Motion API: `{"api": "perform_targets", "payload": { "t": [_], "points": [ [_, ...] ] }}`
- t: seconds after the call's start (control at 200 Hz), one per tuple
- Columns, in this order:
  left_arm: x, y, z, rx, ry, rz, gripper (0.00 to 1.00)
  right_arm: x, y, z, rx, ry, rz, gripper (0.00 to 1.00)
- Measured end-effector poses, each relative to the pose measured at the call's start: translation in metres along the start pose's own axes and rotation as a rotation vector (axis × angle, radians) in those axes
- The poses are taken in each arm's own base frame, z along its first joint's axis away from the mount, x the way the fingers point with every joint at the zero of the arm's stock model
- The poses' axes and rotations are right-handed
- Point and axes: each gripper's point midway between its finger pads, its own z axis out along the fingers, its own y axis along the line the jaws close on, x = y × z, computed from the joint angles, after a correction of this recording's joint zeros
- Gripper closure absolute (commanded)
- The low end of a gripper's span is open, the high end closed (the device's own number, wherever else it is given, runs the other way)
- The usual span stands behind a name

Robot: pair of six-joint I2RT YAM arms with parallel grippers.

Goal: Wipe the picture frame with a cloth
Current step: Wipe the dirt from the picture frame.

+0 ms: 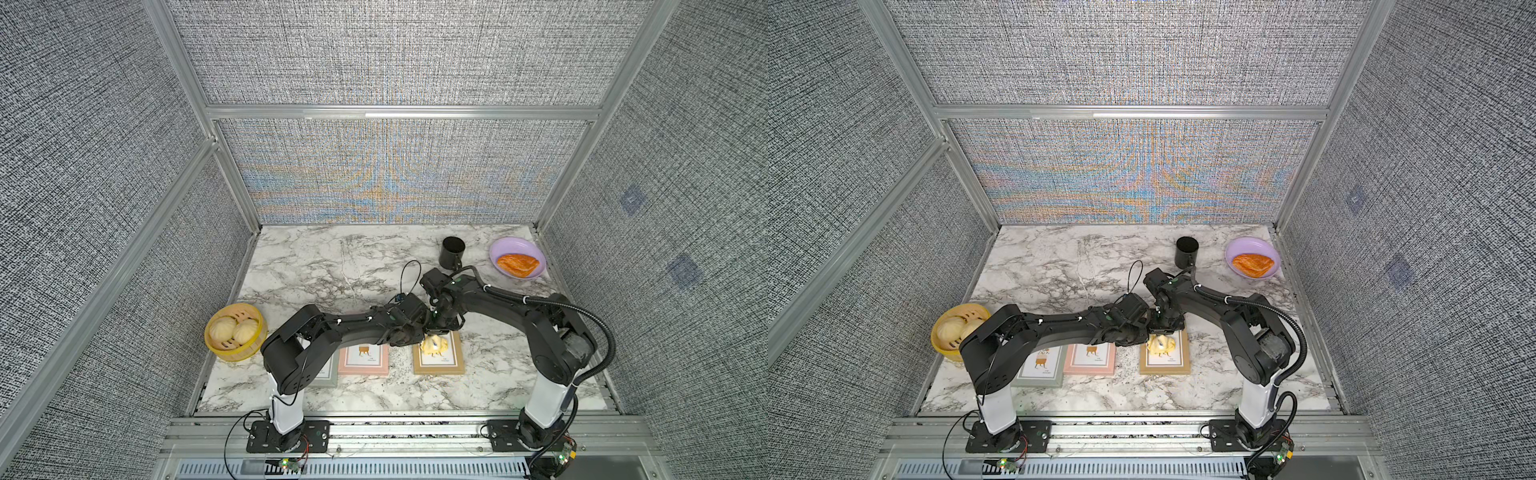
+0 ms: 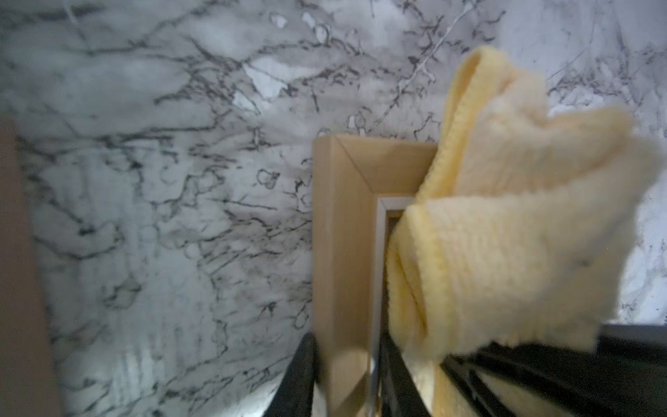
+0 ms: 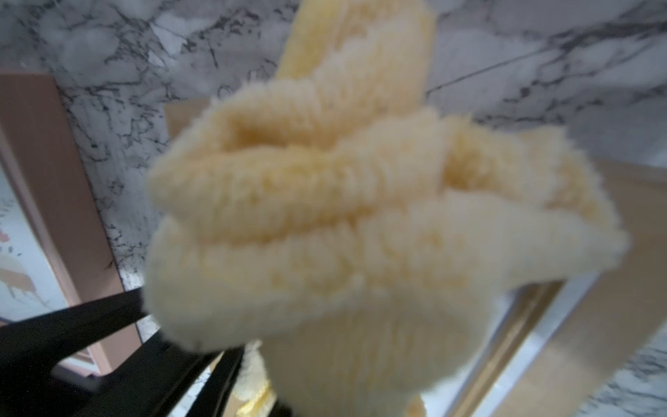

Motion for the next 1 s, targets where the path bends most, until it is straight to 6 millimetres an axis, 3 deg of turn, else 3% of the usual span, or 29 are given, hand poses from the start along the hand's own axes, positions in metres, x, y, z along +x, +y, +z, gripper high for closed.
{"api": "perform_targets", "payload": {
  "t": [0.13,0.28,0.4,0.561,0.771,0.906,1.001],
  "points": [
    [0.000,0.000,0.000,-0.003,0.001,0.001,0.95,-0.002,-0.009,-0.003,0.016,0.007,0.011,1.00],
    [0.000,0.000,0.000,-0.004,0.000,0.000,0.95,-0.003,-0.051,-0.016,0.093,0.010,0.080,1.00],
    [0.000,0.000,-0.001,-0.005,0.001,0.001,0.95,-0.003,-0.063,-0.020,0.130,0.020,0.076,1.00],
    [-0.001,-0.001,0.000,-0.012,0.005,0.006,0.95,0.003,-0.055,-0.012,0.144,0.044,0.031,1.00],
    [0.000,0.000,0.000,-0.019,0.010,0.007,0.95,0.024,-0.010,-0.003,0.072,0.085,-0.054,1.00],
    [-0.001,-0.001,0.000,-0.020,0.010,0.000,0.95,0.030,-0.009,-0.003,0.065,0.108,-0.049,1.00],
    [-0.001,-0.001,0.000,-0.021,0.011,0.000,0.95,0.030,-0.019,-0.005,0.067,0.112,-0.025,1.00]
  ]
}}
